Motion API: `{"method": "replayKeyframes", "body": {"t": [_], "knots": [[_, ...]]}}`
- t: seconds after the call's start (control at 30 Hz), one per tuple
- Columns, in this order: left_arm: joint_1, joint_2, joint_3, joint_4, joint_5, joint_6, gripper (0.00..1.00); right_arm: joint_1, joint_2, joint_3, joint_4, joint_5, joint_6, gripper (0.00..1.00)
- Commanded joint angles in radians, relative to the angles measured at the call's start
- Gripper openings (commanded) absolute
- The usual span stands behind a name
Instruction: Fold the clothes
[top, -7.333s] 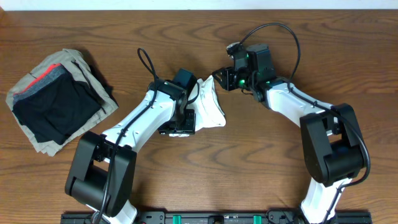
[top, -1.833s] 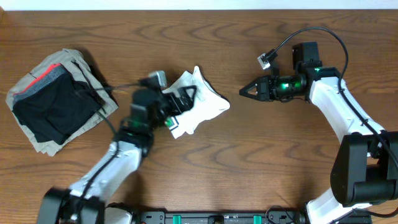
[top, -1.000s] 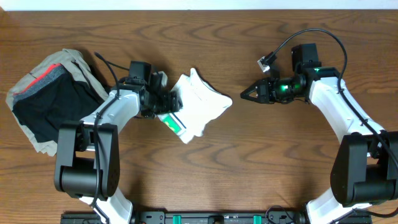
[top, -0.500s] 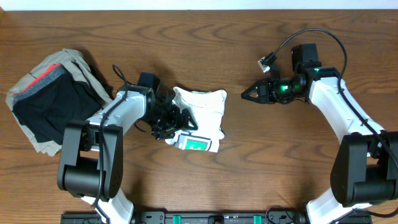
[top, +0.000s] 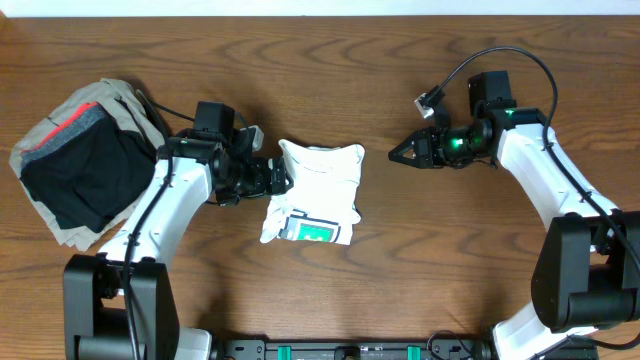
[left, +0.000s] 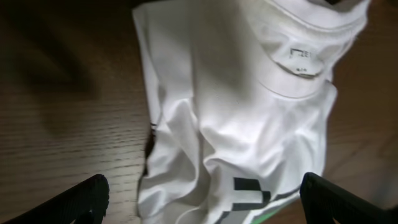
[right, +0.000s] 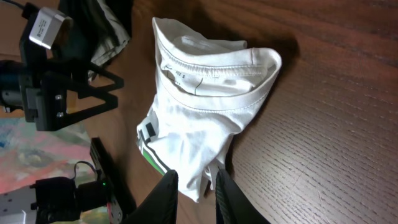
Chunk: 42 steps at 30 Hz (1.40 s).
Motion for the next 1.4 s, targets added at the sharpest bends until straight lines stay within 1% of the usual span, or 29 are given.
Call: {"method": "replayKeyframes", "body": {"t": [0.0,0.23,0.37,0.53,0.7,0.73,0.83,0.87,0.9,0.97,1.0,1.1,1.13,1.23,1.3,1.37], "knots": [[-0.005,0.034,0.006,0.0,-0.027,-0.001,0.98,-0.01,-0.005,0.011,-0.003,-0.005,-0.022,0.2],[-0.015,0.148,0.005,0.018,-0.016,-0.003,0.98,-0.01,-0.005,0.012,-0.003,-0.005,-0.022,0.2],[-0.027,0.22,0.005,0.05,0.071,-0.005,0.98,-0.01,-0.005,0.012,-0.003,-0.006,-0.022,0.2],[-0.084,0.271,0.005,0.1,0.188,-0.022,0.98,-0.01,-0.005,0.012,-0.002,-0.006,-0.022,0.2],[-0.156,0.274,0.005,0.121,0.197,-0.024,0.98,-0.01,-0.005,0.011,-0.003,-0.006,-0.022,0.2],[-0.163,0.274,0.005,0.121,0.196,-0.024,0.92,-0.01,-0.005,0.012,-0.003,-0.006,-0.022,0.19],[-0.17,0.274,0.005,0.124,0.196,-0.024,0.52,-0.01,-0.005,0.012,-0.003,-0.006,-0.022,0.19],[-0.169,0.274,0.005,0.128,0.196,-0.024,0.36,-0.01,-0.005,0.012,-0.003,-0.006,-0.022,0.19],[-0.169,0.274,0.005,0.129,0.196,-0.024,0.29,-0.01,-0.005,0.012,-0.003,-0.006,-0.022,0.19],[-0.167,0.273,0.005,0.136,0.195,-0.023,0.11,-0.01,-0.005,0.012,-0.003,-0.006,-0.022,0.2],[-0.167,0.27,0.005,0.135,0.183,-0.024,0.06,-0.01,-0.005,0.012,-0.004,-0.006,-0.022,0.19],[-0.164,0.241,0.006,0.109,0.074,-0.023,0.06,-0.01,-0.005,0.012,-0.004,-0.006,-0.022,0.19],[-0.157,0.209,0.011,0.081,0.011,-0.018,0.06,-0.01,-0.005,0.012,-0.006,-0.006,-0.023,0.19],[-0.132,0.132,0.033,0.021,-0.088,0.017,0.06,-0.01,-0.005,0.012,-0.007,-0.006,-0.023,0.2],[-0.101,0.065,0.058,-0.029,-0.181,0.029,0.06,-0.01,-0.005,0.012,-0.006,-0.006,-0.023,0.19],[-0.067,0.004,0.093,-0.087,-0.257,0.07,0.06,-0.011,-0.005,0.012,-0.006,-0.006,-0.023,0.2]]}}
